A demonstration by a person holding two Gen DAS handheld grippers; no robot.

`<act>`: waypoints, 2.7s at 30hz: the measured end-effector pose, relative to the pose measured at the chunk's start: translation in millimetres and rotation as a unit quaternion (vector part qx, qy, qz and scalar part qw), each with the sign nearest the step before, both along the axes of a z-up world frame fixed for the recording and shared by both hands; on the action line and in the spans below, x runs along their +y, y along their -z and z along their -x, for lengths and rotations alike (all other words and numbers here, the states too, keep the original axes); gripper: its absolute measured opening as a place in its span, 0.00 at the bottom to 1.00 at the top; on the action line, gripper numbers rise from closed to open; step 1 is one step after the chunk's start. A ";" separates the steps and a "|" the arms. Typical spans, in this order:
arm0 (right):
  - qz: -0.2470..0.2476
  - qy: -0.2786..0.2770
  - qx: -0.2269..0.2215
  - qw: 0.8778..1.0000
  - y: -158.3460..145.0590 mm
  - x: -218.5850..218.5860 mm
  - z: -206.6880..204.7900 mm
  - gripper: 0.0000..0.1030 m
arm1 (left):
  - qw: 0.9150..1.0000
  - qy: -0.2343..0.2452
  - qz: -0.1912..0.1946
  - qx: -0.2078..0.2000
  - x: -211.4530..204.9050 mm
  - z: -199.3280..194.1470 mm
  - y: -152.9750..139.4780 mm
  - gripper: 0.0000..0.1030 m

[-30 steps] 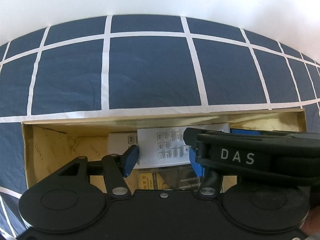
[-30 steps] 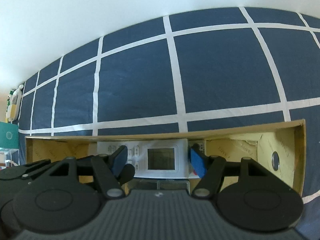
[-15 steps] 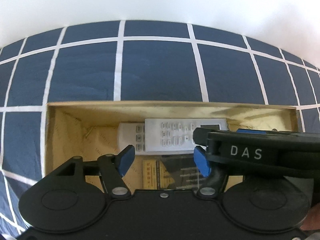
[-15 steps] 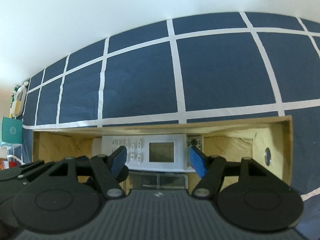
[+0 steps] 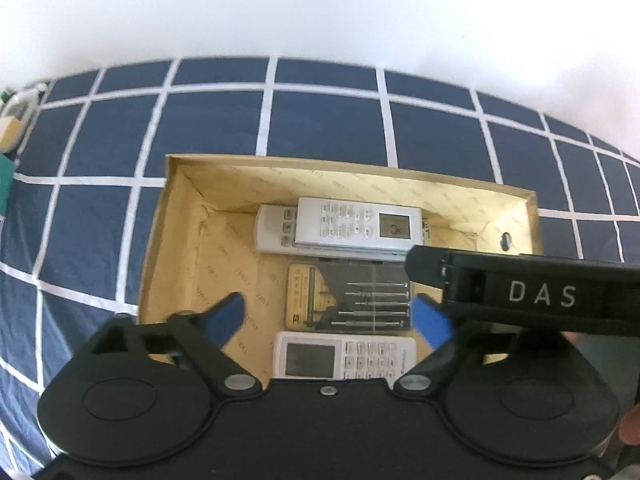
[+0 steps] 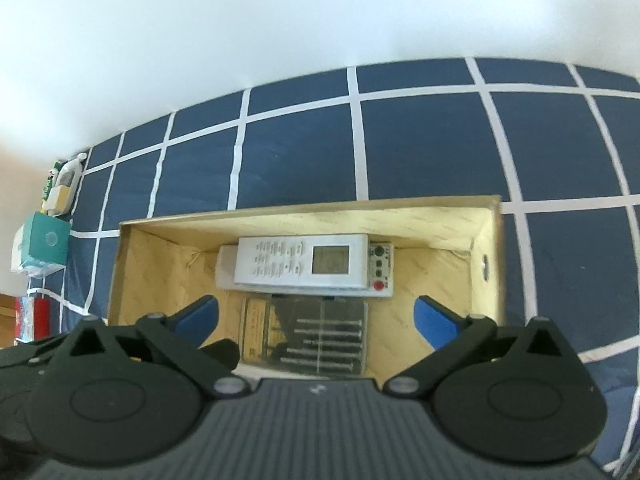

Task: Organize objects
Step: 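Open the right tool to release the remote and withdraw, then move the right tool to the black-and-red patterned case on the bedspread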

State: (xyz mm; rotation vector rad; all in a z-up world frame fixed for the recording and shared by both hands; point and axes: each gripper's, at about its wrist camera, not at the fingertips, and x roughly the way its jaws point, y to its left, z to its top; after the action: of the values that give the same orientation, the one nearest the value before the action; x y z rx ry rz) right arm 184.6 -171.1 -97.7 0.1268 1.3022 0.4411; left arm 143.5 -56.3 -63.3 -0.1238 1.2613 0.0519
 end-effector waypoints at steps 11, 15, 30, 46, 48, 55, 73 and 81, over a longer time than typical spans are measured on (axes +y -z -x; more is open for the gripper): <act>0.002 -0.003 -0.025 1.000 -43.8 -38.4 54.9 1.00 | 1.000 -0.013 -0.006 -0.023 -20.6 62.0 -38.5 1.00; 0.005 0.000 -0.037 0.999 -56.6 -53.7 78.2 1.00 | 0.999 -0.017 -0.005 -0.026 -28.6 85.9 -47.0 1.00; 0.005 -0.015 -0.054 0.998 -82.7 -106.5 147.4 1.00 | 0.999 -0.031 -0.006 -0.036 -68.1 159.8 -64.8 1.00; 0.004 -0.033 -0.055 0.998 -81.2 -190.1 166.0 1.00 | 0.998 -0.046 -0.018 -0.028 -151.9 183.6 -57.8 1.00; 0.003 -0.038 -0.054 0.998 -80.2 -206.3 163.2 1.00 | 0.998 -0.053 -0.018 -0.027 -168.5 184.4 -55.7 1.00; 0.010 -0.070 -0.046 0.996 -71.4 -267.1 144.8 1.00 | 0.996 -0.086 -0.015 -0.013 -229.3 186.5 -42.5 1.00; 0.049 -0.218 -0.028 0.974 -26.0 -368.7 98.5 1.00 | 0.983 -0.184 -0.007 0.030 -336.6 200.5 20.6 1.00; 0.090 -0.331 -0.022 0.939 4.1 -361.6 82.7 1.00 | 0.979 -0.197 -0.014 0.047 -351.2 196.9 49.5 1.00</act>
State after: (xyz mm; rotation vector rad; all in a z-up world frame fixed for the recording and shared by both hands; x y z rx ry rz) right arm 101.9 -532.7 -101.8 -0.4890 1.3155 0.8848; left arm -53.4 -407.6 -112.8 -0.3498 1.3143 0.4204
